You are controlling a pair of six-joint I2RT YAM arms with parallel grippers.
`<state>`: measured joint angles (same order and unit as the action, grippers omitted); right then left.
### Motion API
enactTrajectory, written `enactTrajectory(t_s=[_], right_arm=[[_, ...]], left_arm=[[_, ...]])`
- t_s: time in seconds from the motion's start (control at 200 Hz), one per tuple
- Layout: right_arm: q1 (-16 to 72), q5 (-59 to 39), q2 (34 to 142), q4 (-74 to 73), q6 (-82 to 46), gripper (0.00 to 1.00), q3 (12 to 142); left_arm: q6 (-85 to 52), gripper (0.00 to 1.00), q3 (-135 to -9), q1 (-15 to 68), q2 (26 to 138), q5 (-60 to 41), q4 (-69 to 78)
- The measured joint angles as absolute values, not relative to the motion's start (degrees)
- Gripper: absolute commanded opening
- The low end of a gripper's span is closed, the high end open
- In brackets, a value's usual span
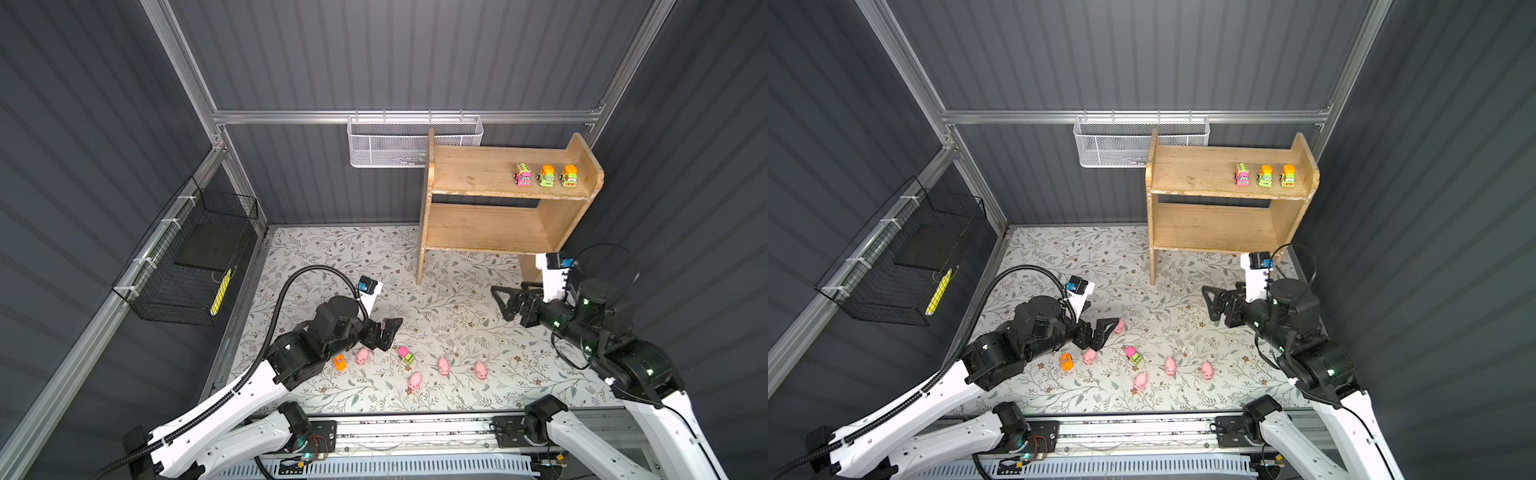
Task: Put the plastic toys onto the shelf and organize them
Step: 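Withdraw the right gripper from the shelf and move it down toward the toys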
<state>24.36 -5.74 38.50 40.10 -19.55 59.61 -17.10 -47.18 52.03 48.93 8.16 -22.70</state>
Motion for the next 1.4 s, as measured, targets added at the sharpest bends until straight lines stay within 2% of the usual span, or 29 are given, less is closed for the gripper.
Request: enactTrajectory(t_s=[0.335, 0.655, 0.796, 1.051, 1.401], right_arm=[[35.66, -3.97, 34.63, 30.28, -26.76, 0.99, 39.03], [50.52, 1.34, 46.39, 13.08, -28.93, 0.93, 27.09], [55.31, 3.75, 54.35, 5.91, -28.77, 0.91, 26.02], [57.52, 5.61, 68.73, -4.43, -27.59, 0.82, 26.26], [58.57, 5.61, 79.44, -12.6, -26.48, 0.73, 28.73]], left_arm=[[-24.93, 1.0, -33.76, 52.03, 46.5, 8.99, -20.49], [-29.19, 1.0, -27.7, 52.03, 44.88, 10.85, -19.73], [-31.81, 1.0, -26.89, 52.03, 42.15, 14.11, -20.95], [-37.21, 1.0, -26.81, 52.03, 36.38, 22.24, -25.98], [-39.72, 1.0, -27.68, 52.03, 33.45, 28.95, -31.22]])
